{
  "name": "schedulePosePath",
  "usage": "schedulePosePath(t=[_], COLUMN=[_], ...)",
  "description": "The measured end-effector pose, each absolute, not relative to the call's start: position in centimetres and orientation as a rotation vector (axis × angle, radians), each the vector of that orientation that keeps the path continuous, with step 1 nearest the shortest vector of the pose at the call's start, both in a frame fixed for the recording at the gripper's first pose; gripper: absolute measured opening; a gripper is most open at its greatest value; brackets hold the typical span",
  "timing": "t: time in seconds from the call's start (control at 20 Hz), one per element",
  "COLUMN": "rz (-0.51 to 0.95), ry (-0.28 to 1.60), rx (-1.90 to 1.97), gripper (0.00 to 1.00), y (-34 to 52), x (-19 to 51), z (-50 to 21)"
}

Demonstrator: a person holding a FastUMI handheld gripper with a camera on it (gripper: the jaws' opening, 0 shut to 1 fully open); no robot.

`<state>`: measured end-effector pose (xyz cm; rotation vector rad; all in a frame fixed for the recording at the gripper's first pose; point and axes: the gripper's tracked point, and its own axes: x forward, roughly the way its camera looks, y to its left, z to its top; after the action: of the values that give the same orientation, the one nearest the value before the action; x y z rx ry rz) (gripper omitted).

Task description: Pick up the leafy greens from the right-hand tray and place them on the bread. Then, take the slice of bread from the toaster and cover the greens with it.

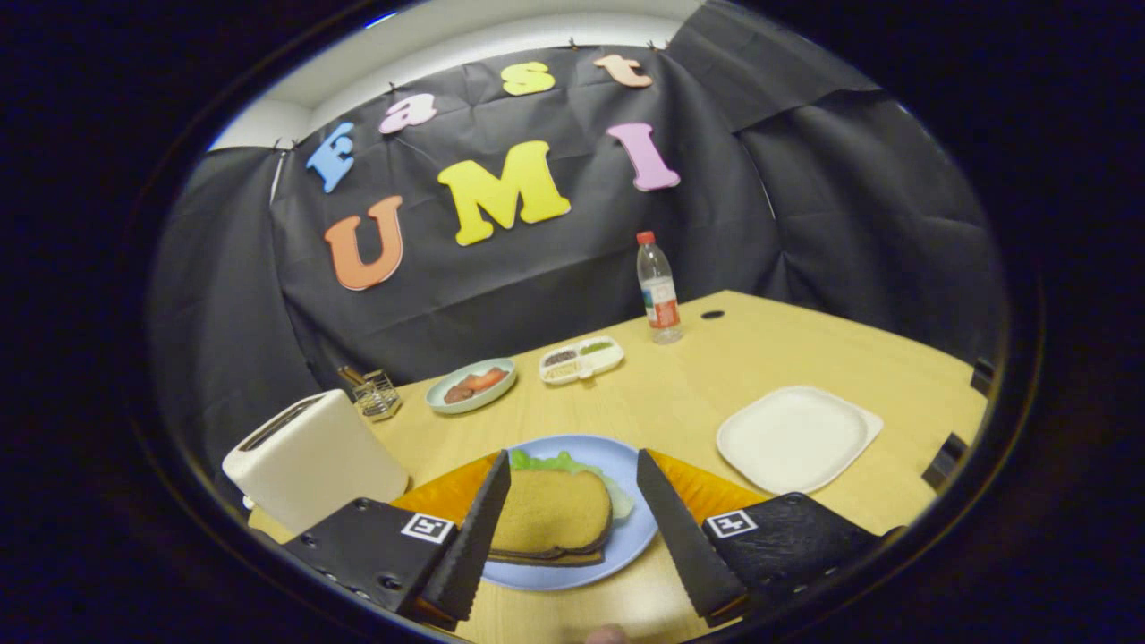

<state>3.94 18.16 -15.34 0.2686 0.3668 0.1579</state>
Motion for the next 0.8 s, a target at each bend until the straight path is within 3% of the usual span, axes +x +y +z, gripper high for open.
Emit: schedulePosePath(t=[0.3, 0.8], rz=[0.152, 0.189], ry=[0.121, 0.025], rx=[0.076, 0.029], gripper=[0.96, 0.96], y=[16.6, 20.0], x=[0.8, -4.2], z=[-5.1, 0.8])
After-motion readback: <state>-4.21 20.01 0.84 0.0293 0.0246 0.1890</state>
